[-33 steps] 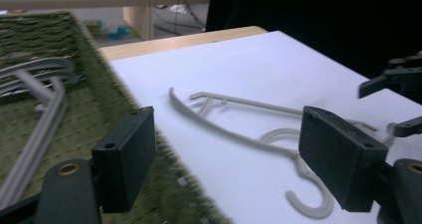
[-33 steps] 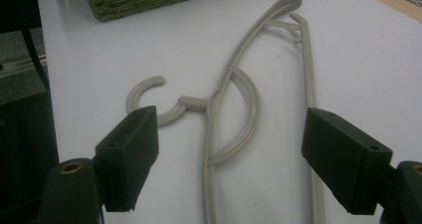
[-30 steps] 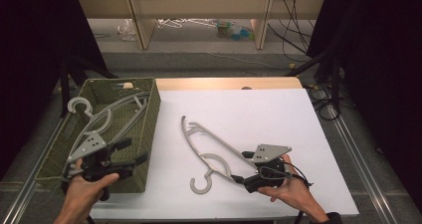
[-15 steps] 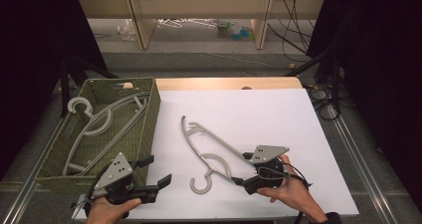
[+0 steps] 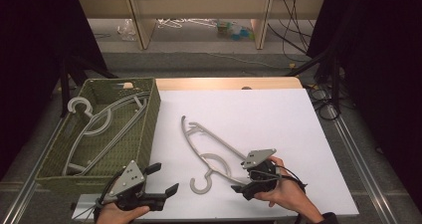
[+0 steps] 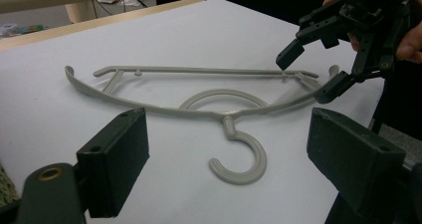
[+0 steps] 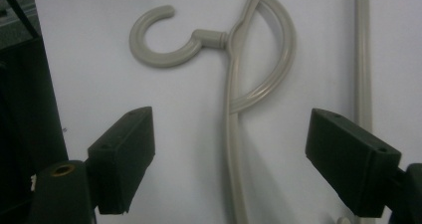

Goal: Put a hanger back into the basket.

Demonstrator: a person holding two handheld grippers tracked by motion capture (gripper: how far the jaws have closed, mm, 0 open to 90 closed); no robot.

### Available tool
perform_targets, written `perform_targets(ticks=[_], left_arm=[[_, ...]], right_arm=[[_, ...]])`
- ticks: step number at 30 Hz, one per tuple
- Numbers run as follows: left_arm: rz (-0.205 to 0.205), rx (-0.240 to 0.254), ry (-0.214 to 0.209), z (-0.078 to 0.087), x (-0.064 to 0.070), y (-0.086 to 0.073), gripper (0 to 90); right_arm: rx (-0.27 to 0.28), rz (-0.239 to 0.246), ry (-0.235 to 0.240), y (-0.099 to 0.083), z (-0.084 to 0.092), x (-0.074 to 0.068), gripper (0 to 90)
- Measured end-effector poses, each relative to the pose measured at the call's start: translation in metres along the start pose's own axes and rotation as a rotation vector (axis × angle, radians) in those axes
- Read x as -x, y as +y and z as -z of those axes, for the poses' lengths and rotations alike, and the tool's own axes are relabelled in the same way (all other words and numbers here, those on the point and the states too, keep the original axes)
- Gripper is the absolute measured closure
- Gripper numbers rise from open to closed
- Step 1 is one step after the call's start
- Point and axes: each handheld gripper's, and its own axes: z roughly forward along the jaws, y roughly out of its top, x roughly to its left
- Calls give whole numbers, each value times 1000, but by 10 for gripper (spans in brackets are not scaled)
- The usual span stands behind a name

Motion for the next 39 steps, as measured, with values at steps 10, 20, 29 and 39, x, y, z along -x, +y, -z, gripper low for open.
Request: perform_targets(ticks=[10,20,29,39], left_arm=[[-25,-7,11,-1,-5,-2,166],[-37,-15,1,-2,-5,-4,168],[-33,-19,11,-1,-7,-5,175],[-39,-22,6,-4,-7,-5,179]], right_arm=[[-143,12,23,3,-21,7,430],[-255,9,28,9,-33,11,604],[-319,43,36,18,-35,9,805],[-330,-60,56,19,-37,14,792]])
